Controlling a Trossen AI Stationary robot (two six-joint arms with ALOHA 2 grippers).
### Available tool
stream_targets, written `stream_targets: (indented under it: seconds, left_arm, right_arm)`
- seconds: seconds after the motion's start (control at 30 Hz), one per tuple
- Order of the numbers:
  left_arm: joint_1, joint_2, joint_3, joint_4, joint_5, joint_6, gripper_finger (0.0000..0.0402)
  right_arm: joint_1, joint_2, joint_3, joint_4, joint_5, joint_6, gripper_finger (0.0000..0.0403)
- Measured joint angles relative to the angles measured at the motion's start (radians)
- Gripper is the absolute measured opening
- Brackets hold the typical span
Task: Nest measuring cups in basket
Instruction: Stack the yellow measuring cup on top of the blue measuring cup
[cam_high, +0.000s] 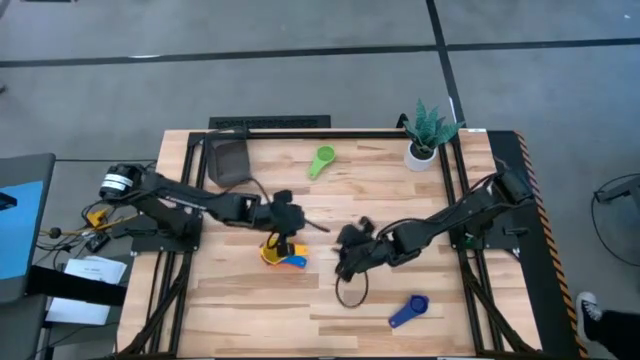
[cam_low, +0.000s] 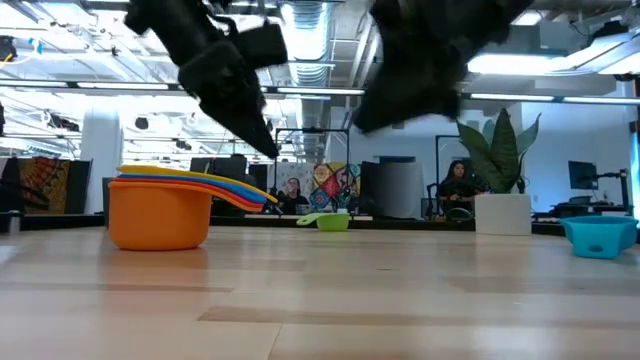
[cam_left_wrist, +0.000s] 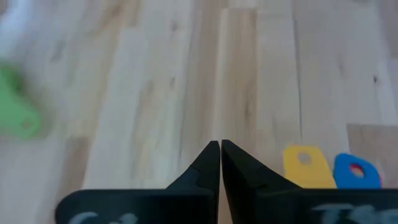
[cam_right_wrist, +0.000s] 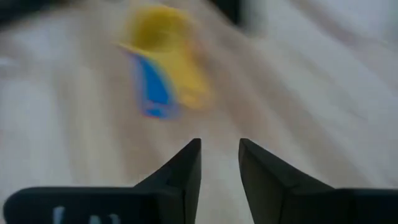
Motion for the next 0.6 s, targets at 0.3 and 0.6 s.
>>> stream_targets:
  seconds: [0.3,0.6]
  left_arm:
    - [0.081,0.133,0.013,0.019,0.254,0.179,0.0]
    - [0.088,0.165,0.018,0.016,0.388,0.242,0.0]
  right_arm:
    - [-0.003,0.212,0.096,0.372,-0.139,-0.298,0.0094]
    - [-0.018,0.403,0.292,0.377,-0.273,-0.4,0.0053]
